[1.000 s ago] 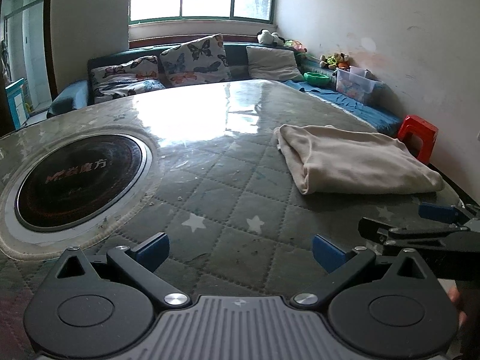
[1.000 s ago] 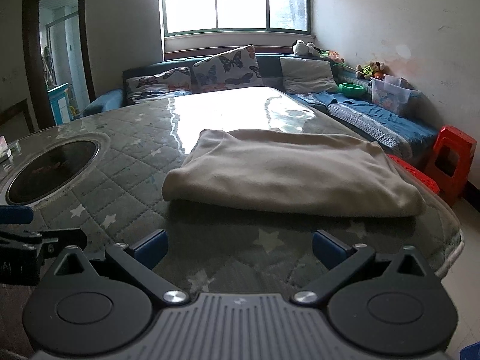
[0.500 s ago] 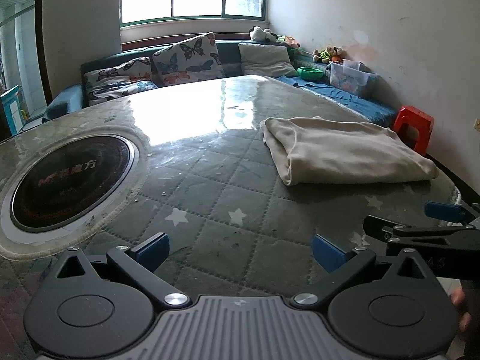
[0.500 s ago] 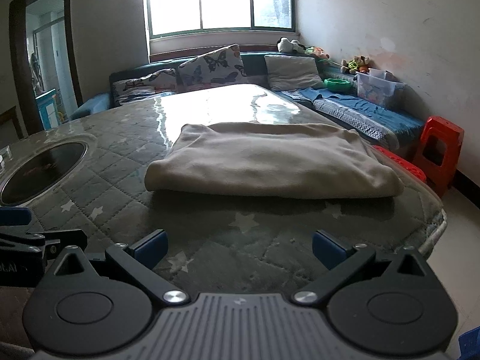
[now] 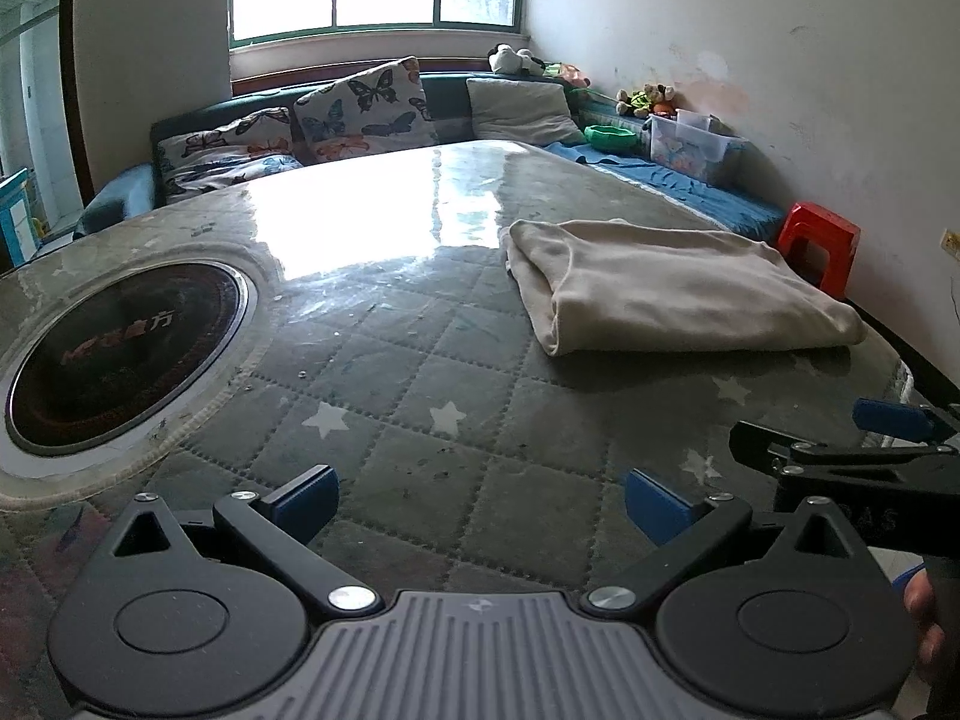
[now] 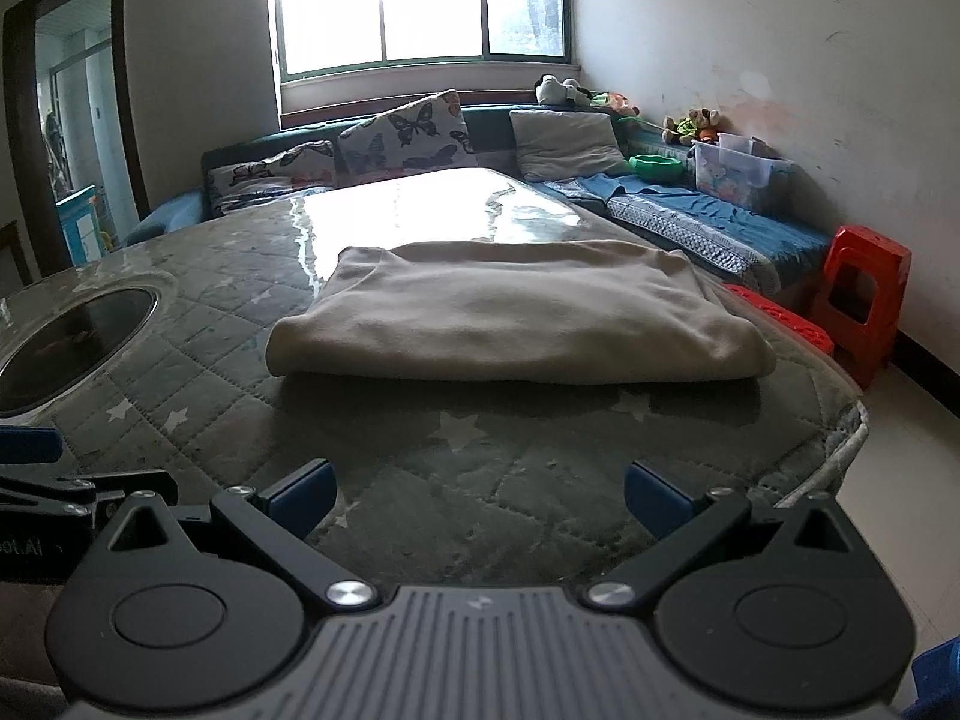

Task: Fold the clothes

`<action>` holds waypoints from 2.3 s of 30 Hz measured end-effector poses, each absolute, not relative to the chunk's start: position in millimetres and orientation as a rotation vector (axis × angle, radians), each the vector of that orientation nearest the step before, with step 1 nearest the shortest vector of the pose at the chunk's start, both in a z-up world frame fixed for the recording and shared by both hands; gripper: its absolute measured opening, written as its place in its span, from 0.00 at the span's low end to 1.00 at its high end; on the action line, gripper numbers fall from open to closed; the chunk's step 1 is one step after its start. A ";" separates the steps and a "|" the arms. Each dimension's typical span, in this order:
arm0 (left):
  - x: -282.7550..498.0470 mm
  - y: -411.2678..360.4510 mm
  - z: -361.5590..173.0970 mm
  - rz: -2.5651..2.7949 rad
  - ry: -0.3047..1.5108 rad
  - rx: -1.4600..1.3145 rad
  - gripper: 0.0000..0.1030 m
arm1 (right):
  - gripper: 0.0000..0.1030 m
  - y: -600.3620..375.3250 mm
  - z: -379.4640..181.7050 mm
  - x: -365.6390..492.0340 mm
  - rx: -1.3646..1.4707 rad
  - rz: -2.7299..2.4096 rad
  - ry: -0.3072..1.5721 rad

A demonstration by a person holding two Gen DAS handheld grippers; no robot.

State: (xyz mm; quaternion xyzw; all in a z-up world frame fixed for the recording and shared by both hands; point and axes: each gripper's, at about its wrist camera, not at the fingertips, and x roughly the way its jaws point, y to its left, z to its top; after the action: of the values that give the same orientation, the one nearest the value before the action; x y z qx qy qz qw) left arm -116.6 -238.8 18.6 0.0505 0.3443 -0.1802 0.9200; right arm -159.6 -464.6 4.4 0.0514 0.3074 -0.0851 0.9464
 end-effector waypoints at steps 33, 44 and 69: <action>-93.5 -266.4 14.7 -0.407 0.742 0.145 1.00 | 1.00 -483.6 -2.9 -144.7 0.137 -0.204 0.653; -83.5 -270.2 15.4 -0.412 0.749 0.153 1.00 | 1.00 -487.8 -4.2 -135.1 0.142 -0.209 0.663; -65.8 -282.1 14.4 -0.429 0.762 0.176 1.00 | 1.00 -494.4 -5.0 -119.1 0.145 -0.222 0.681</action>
State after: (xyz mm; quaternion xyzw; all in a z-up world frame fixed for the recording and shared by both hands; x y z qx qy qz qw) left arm -65.8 -282.1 14.4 0.0853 0.3686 -0.2075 0.9021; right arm -119.1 -494.4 -5.0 0.0708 0.3331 -0.1087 0.9339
